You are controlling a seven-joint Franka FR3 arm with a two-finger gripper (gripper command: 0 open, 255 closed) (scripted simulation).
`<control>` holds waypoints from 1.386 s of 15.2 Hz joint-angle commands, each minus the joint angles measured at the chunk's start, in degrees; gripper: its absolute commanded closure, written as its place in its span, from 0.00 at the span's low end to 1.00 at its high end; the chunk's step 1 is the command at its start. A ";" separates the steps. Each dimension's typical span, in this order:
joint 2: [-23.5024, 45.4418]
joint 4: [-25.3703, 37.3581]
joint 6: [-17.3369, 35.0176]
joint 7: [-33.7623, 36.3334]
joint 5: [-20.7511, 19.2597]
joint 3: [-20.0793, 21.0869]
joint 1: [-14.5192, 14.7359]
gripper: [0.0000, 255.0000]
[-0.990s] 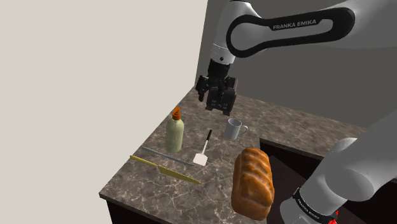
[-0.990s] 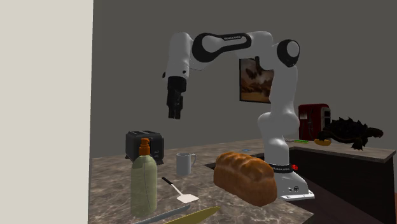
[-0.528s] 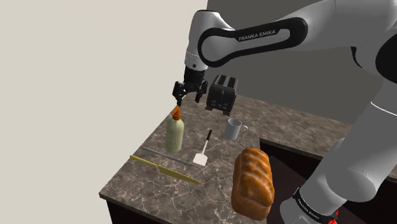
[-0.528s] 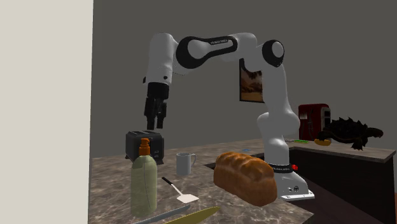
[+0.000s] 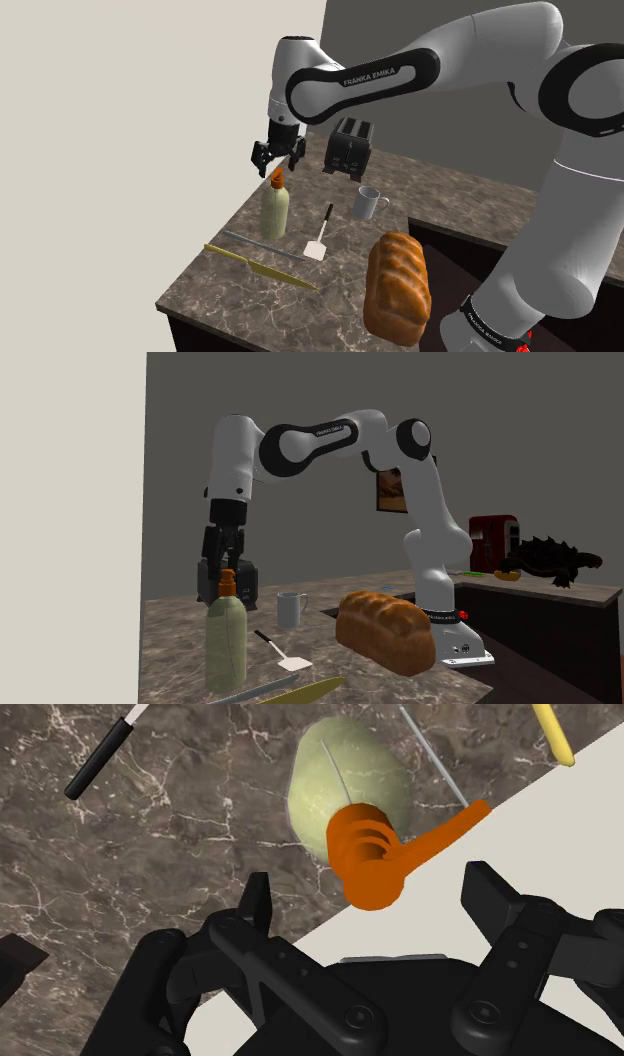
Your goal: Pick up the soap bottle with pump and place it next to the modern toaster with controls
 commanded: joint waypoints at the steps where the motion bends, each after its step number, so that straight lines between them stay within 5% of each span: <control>1: 0.73 -0.67 1.38 0.27 -0.33 -0.05 0.10 0.00; 11: 1.23 -1.24 2.42 0.41 -0.55 -0.12 0.13 0.00; 12: 1.23 -1.24 2.42 0.41 -0.55 -0.12 0.13 1.00; 21: 1.24 -1.24 2.43 0.42 -0.55 -0.12 0.13 1.00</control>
